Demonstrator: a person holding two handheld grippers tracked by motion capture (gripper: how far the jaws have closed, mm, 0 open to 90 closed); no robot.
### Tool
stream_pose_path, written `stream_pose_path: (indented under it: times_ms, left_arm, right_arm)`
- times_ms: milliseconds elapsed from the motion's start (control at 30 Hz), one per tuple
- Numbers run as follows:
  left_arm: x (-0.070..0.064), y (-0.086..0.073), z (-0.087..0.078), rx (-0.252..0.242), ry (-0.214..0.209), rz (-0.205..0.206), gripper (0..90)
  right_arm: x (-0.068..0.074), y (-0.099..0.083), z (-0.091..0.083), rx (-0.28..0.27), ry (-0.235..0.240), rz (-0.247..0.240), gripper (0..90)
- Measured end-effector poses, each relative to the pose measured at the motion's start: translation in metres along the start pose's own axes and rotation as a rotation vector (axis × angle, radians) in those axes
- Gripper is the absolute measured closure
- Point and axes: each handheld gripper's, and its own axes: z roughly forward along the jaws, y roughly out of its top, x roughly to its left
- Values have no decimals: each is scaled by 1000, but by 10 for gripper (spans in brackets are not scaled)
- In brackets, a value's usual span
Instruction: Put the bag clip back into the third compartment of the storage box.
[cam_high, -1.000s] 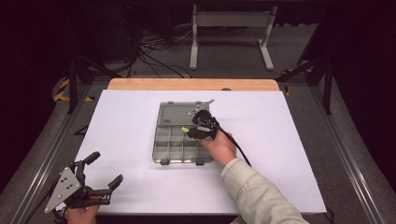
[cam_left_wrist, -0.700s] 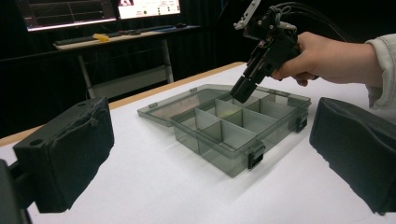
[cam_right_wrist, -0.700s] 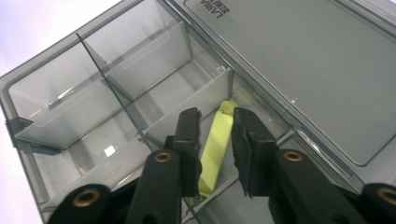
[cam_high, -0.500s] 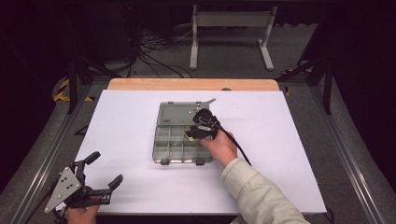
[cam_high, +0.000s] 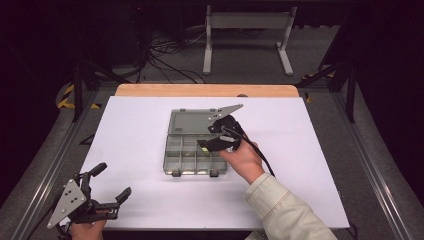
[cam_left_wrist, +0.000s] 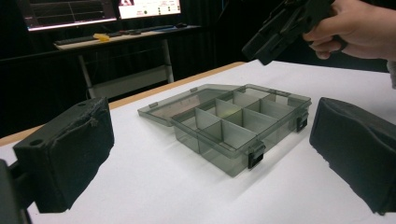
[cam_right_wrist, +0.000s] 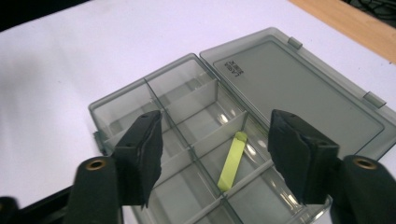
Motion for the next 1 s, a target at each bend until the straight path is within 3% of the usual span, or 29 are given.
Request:
stream_pose_path:
  times_ms: [167, 500, 1000]
  left_arm:
    - [0, 0, 1, 3, -2, 7, 4]
    - [-1, 0, 1, -2, 0, -1, 4]
    - [-1, 0, 1, -2, -1, -2, 5]
  right_arm:
    - [8, 0, -17, -39, 6, -14, 291]
    - [15, -3, -39, -65, 14, -45, 220]
    - [18, -25, -86, -160, -55, -76, 25]
